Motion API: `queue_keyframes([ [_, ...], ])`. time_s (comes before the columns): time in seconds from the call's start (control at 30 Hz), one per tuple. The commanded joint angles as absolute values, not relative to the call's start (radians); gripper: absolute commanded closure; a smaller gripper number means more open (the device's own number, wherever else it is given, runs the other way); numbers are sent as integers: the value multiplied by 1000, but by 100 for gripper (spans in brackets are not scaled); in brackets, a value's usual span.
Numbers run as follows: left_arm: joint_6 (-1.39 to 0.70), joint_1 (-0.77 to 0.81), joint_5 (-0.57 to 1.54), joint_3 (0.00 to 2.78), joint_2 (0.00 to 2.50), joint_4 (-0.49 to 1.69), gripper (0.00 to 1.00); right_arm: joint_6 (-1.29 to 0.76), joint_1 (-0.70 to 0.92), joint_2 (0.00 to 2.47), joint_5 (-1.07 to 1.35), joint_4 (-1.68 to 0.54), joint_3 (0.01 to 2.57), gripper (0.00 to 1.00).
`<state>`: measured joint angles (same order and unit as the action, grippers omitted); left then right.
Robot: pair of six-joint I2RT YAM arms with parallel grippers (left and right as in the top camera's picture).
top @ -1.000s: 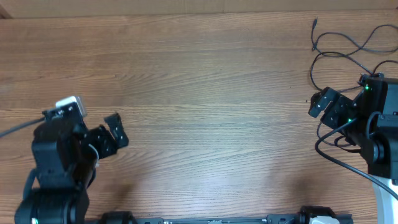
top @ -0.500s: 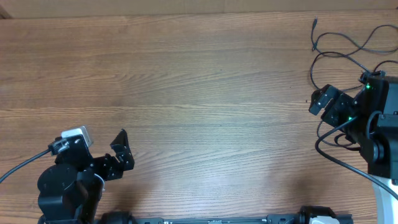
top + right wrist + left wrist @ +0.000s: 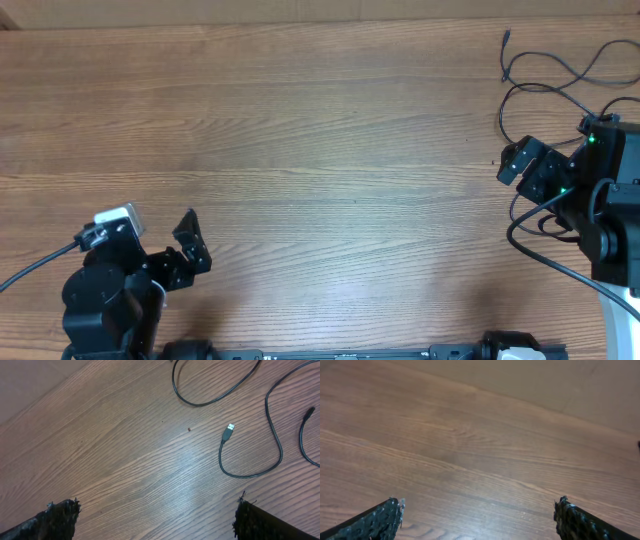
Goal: Untangle cables
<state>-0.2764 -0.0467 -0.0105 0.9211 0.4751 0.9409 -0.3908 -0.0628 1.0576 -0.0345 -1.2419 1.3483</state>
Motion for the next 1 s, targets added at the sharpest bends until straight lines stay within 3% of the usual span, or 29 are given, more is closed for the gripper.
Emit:
queue_keyframes([
  [0.0, -250, -52, -33, 910, 477, 979, 1, -388, -56, 1052, -51, -1234, 1346, 0],
  [0.4, -250, -52, -33, 910, 477, 1173, 0, -388, -56, 1052, -43, -1254, 1346, 0],
  [0.97, -250, -52, -33, 910, 477, 1209, 1, -388, -53, 1053, -29, -1296, 1346, 0],
])
